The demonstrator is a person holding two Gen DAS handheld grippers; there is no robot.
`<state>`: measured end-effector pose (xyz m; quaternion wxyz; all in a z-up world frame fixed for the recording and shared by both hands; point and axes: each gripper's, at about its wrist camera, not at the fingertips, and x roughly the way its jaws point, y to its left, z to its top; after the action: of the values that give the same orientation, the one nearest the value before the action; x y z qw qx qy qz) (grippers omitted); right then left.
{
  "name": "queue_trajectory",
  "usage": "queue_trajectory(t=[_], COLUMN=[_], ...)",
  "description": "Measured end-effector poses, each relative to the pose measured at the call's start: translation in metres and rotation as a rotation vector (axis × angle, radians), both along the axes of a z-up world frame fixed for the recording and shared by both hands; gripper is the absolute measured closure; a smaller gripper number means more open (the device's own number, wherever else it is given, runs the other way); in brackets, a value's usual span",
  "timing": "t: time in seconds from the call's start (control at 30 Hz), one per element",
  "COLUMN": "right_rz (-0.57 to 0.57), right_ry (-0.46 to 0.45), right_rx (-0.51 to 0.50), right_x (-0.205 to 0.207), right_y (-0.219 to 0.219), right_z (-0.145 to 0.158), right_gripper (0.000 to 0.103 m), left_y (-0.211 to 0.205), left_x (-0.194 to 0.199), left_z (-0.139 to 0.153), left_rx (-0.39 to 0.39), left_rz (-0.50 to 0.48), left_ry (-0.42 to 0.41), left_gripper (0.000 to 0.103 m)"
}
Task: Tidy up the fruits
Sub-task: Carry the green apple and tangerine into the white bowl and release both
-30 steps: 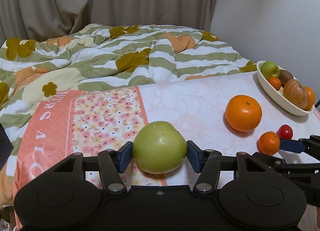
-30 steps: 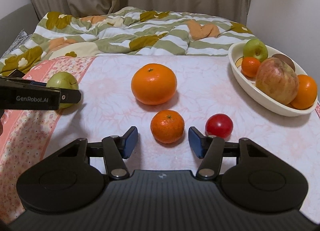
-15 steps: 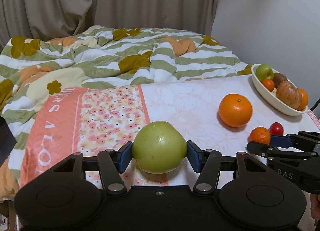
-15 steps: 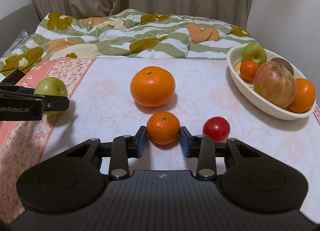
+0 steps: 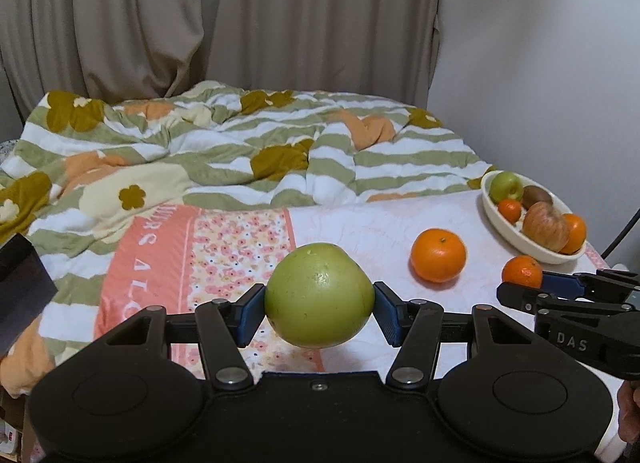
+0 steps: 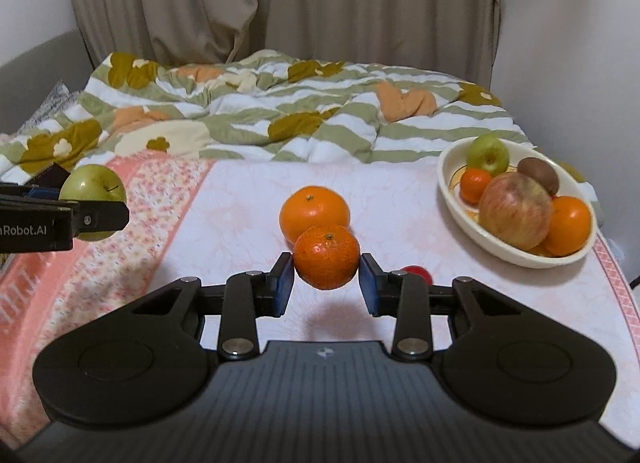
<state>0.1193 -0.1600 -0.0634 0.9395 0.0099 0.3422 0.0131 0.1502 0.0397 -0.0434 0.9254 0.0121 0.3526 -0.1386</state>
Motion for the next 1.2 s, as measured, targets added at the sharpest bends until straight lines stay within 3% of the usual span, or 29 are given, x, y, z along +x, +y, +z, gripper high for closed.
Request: queue_trajectory(t=[0.3, 0.63, 0.93, 1.2], right_rz=[-0.028, -0.002, 0.066, 0.096], right_ry=[-0.036, -0.034, -0.046, -0.056], right_rx=[0.016, 0.031, 0.025, 0.013], right_x=[-0.032, -0.049, -0.037, -0.011], right_y=[-0.035, -0.111, -0.185, -0.247], right_z=[0.04, 0.069, 0.084, 0.084], right_gripper=[0.053, 0.053, 0.053, 0.053], left_y=[-0.02, -0.082, -0.156, -0.22], left_x=[-0.024, -0.047, -0.048, -0.023], left_z=[0.037, 0.062, 0.07, 0.069], left_rx=[-0.015, -0.042, -0.084, -0.106], left_rz=[-0.004, 0.068, 0.118, 0.119], left_ry=[-0.045, -0.077, -0.075, -0.079], left_gripper=[0.042, 0.042, 0.042, 0.042])
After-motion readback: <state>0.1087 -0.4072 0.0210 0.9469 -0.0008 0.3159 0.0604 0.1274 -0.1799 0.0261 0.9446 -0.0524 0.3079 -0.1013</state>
